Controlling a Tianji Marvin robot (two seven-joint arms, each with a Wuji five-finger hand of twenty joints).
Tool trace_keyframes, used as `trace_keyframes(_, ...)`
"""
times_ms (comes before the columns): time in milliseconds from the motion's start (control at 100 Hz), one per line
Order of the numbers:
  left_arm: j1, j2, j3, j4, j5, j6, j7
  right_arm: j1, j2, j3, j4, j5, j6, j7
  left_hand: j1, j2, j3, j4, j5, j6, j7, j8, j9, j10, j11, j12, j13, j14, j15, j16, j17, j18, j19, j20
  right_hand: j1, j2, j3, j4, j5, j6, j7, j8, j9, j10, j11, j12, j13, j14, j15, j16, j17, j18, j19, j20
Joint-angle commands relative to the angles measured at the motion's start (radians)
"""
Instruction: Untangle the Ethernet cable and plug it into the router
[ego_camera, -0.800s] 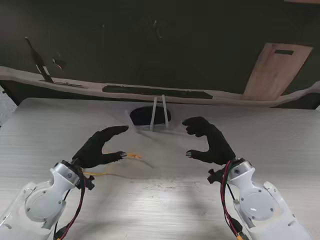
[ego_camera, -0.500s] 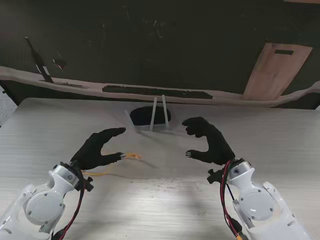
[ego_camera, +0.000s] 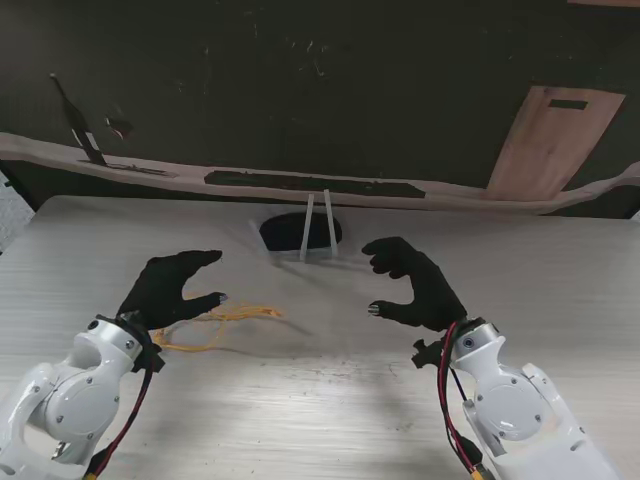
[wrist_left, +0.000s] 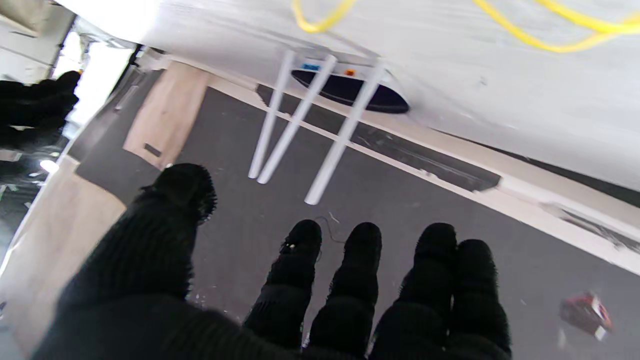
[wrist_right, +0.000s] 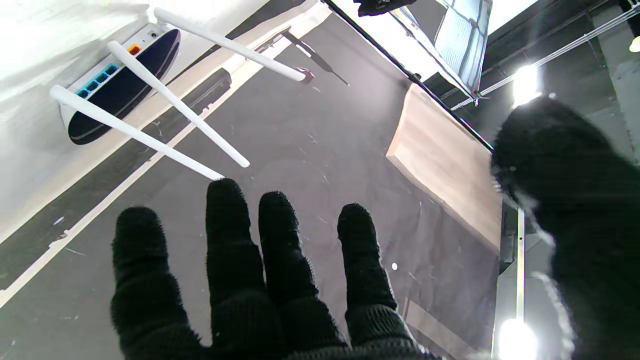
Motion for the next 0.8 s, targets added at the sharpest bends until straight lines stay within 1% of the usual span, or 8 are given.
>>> trace_keyframes(0, 0.007, 0.007, -0.016, -0.005, -0.008, 0.005, 0.003, -0.005, -0.003, -0.002, 0.003, 0.002, 0.0, 0.015, 0.005, 0.019, 0.024, 0.005, 0.002, -0.016, 0.013, 0.004, -0.027, -0.015, 0.007, 0.001, -0.019, -0.119, 0.009, 0.006, -0.019, -0.067, 0.006, -0.016, -0.001, 0.012, -0.012, -0.009, -0.002, -0.022, -0.003, -0.014, 0.0, -0.012, -0.007, -0.014, 0.009, 0.005, 0.007, 0.012, 0.005, 0.001, -0.023, 0.018)
trace_keyframes(70, 0.005, 0.006, -0.027, 0.001, 0.012, 0.04, 0.009, -0.003, -0.003, -0.002, 0.005, -0.003, 0.002, 0.013, 0.012, 0.008, 0.037, 0.007, -0.001, -0.016, 0.016, 0.005, -0.033, -0.019, 0.008, 0.002, -0.029, -0.106, 0.007, 0.002, -0.021, -0.069, 0.005, -0.02, 0.001, 0.015, -0.013, -0.008, -0.002, -0.022, -0.003, -0.013, 0.0, -0.013, -0.007, -0.014, 0.009, 0.007, 0.007, 0.012, 0.005, 0.002, -0.023, 0.019)
trace_keyframes(90, 0.003, 0.006, -0.029, 0.003, 0.015, 0.05, 0.008, -0.003, -0.003, -0.002, 0.005, -0.003, 0.003, 0.012, 0.014, 0.006, 0.041, 0.008, -0.003, -0.015, 0.015, 0.005, -0.036, -0.018, 0.008, 0.002, -0.024, -0.119, 0.01, 0.003, -0.021, -0.069, 0.005, -0.021, 0.001, 0.017, -0.014, -0.007, 0.001, -0.022, -0.003, -0.013, 0.0, -0.013, -0.007, -0.014, 0.011, 0.007, 0.008, 0.012, 0.005, 0.002, -0.024, 0.019)
trace_keyframes(120, 0.0, 0.007, -0.031, 0.007, 0.017, 0.066, 0.004, -0.002, -0.003, -0.002, 0.006, -0.003, 0.005, 0.011, 0.015, 0.002, 0.047, 0.008, -0.006, -0.015, 0.015, 0.005, -0.04, -0.019, 0.008, 0.002, -0.03, -0.107, 0.008, 0.002, -0.021, -0.068, 0.005, -0.023, 0.002, 0.017, -0.015, -0.007, 0.002, -0.022, -0.003, -0.013, 0.0, -0.013, -0.008, -0.014, 0.01, 0.007, 0.008, 0.012, 0.005, 0.002, -0.024, 0.019)
trace_keyframes(260, -0.026, 0.013, -0.024, 0.043, 0.035, 0.137, -0.036, 0.002, -0.005, -0.005, 0.011, -0.004, 0.017, 0.005, 0.017, -0.016, 0.079, 0.007, -0.028, -0.013, 0.013, 0.004, -0.065, -0.023, 0.008, 0.002, -0.038, -0.117, 0.009, 0.0, -0.024, -0.071, 0.007, -0.028, 0.007, 0.019, -0.017, -0.006, 0.005, -0.02, -0.006, -0.014, 0.004, -0.011, -0.006, -0.014, 0.014, 0.008, 0.011, 0.014, 0.007, 0.004, -0.024, 0.021)
trace_keyframes(470, -0.07, 0.027, 0.025, 0.11, 0.11, 0.234, -0.095, 0.006, -0.004, -0.012, 0.012, -0.017, 0.033, 0.009, -0.008, -0.06, 0.182, -0.007, -0.051, -0.003, 0.025, 0.007, -0.086, -0.017, 0.023, 0.008, -0.025, -0.157, 0.014, -0.006, -0.015, -0.079, 0.033, -0.026, 0.008, 0.029, -0.024, -0.004, 0.006, -0.02, -0.007, -0.014, 0.006, -0.01, -0.006, -0.014, 0.018, 0.009, 0.019, 0.017, 0.016, 0.017, -0.018, 0.029)
trace_keyframes(620, -0.097, 0.037, 0.066, 0.15, 0.176, 0.279, -0.129, 0.013, -0.003, -0.017, 0.016, -0.019, 0.049, 0.014, -0.008, -0.082, 0.214, -0.012, -0.08, 0.003, 0.021, 0.006, -0.102, -0.023, 0.025, 0.01, -0.027, -0.161, 0.021, -0.008, -0.012, -0.084, 0.035, -0.027, 0.012, 0.039, -0.03, -0.003, 0.006, -0.02, -0.007, -0.013, 0.006, -0.009, -0.008, -0.014, 0.017, 0.01, 0.022, 0.018, 0.019, 0.022, -0.013, 0.035)
trace_keyframes(790, -0.129, 0.043, 0.103, 0.196, 0.189, 0.324, -0.164, 0.018, -0.005, -0.027, 0.019, -0.012, 0.075, 0.014, -0.005, -0.101, 0.238, -0.013, -0.124, 0.002, 0.009, 0.001, -0.133, -0.034, 0.021, 0.009, -0.038, -0.155, 0.024, -0.007, -0.021, -0.081, 0.029, -0.03, 0.023, 0.073, -0.053, 0.002, 0.014, -0.018, -0.011, -0.014, 0.012, -0.001, -0.01, -0.015, 0.019, 0.016, 0.027, 0.02, 0.021, 0.032, -0.011, 0.043)
